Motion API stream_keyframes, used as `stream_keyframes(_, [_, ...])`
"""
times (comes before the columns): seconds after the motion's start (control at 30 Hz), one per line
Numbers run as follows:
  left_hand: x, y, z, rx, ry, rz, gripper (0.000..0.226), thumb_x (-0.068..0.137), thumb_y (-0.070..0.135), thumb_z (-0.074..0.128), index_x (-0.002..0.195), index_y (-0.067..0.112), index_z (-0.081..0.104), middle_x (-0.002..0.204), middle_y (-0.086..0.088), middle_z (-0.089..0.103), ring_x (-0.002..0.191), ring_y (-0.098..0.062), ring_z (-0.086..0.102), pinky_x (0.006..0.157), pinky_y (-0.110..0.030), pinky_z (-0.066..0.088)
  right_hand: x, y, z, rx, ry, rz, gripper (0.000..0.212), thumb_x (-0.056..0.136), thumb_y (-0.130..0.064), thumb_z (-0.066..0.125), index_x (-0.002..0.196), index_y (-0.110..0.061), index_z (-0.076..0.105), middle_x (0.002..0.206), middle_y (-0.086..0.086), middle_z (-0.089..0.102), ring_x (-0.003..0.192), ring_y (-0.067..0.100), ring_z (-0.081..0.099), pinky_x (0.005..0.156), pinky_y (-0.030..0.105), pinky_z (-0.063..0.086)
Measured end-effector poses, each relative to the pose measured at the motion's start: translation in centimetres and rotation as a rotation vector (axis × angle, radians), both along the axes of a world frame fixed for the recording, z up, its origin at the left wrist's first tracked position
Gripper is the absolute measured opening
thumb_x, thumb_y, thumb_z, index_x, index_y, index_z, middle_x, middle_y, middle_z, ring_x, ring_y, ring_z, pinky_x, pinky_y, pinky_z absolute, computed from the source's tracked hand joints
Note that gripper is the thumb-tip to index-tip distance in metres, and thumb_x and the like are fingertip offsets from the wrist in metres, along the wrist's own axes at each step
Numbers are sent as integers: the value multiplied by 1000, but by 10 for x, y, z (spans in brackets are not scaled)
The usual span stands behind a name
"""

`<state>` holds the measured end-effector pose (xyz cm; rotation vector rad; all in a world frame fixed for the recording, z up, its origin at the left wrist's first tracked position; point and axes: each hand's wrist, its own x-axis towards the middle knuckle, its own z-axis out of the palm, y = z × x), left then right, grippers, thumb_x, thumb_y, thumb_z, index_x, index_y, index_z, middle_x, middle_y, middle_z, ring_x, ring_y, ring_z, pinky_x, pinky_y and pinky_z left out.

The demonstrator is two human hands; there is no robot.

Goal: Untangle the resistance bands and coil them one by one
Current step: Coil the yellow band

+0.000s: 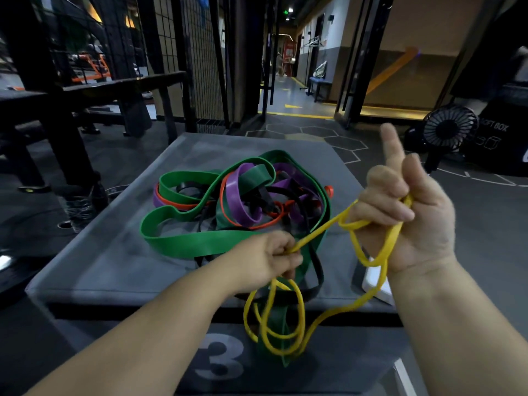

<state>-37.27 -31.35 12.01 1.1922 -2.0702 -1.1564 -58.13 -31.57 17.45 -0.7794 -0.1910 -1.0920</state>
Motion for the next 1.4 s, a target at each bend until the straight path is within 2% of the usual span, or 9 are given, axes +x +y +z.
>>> stream_keyframes(0.2, [8,-2,10,-110,-99,163,19,96,32,56,79,22,56,68,6,62,65,-10,60,69,-30,49,-16,13,22,-34,90,-525,38,93,-31,51,130,-33,52,54,-9,45,43,2,43,63,22,49])
stream_keyframes(0.4, [15,18,32,118,96,-207,11,98,14,52,88,14,57,68,4,61,65,-14,57,66,-26,49,-8,11,23,118,351,-877,48,96,-22,50,141,-36,44,56,-7,38,41,5,30,84,40,58])
stream_keyframes(0.53, [7,24,32,130,121,-285,12,95,22,52,89,13,57,69,1,66,69,-16,60,72,-32,48,20,12,6,97,718,-812,78,91,-8,56,152,-38,20,57,0,43,41,7,38,86,43,57])
stream_keyframes(0.63, [5,24,33,75,189,-235,14,92,22,50,87,13,58,71,0,66,71,-12,64,72,-23,50,38,17,-9,90,839,-600,87,74,-23,65,150,-38,24,65,4,51,46,12,46,57,30,54])
stream_keyframes(0.83, [4,18,28,-117,171,9,15,96,14,56,87,6,65,72,-4,70,73,-14,68,74,-28,54,55,22,-18,5,1114,-464,36,98,-36,47,122,-11,57,60,-3,62,50,8,58,47,21,46])
stream_keyframes(0.97, [6,16,26,-207,129,161,14,92,21,61,83,12,66,59,6,63,57,-5,58,61,-20,46,52,20,-20,-56,1351,-524,40,98,-45,47,78,-12,55,59,3,53,43,9,47,42,22,36])
stream_keyframes(1.1, [5,15,26,-164,99,164,6,90,23,64,87,18,65,59,8,63,56,-4,57,59,-21,45,50,17,-20,-44,1306,-440,40,98,-42,49,67,-18,40,53,-1,28,46,13,22,43,26,18])
stream_keyframes(1.2, [6,14,25,-123,34,136,14,86,27,70,93,19,61,70,5,64,62,-7,58,61,-24,47,44,17,-18,-89,1315,-457,37,91,-42,60,68,-15,50,54,2,26,46,14,19,45,28,15])
stream_keyframes(1.4, [15,6,21,-37,-119,89,13,93,26,61,83,20,56,70,7,68,67,-4,59,70,-22,45,21,14,-7,-44,1214,-720,26,83,-17,74,107,-15,65,46,-6,37,40,11,24,43,26,18])
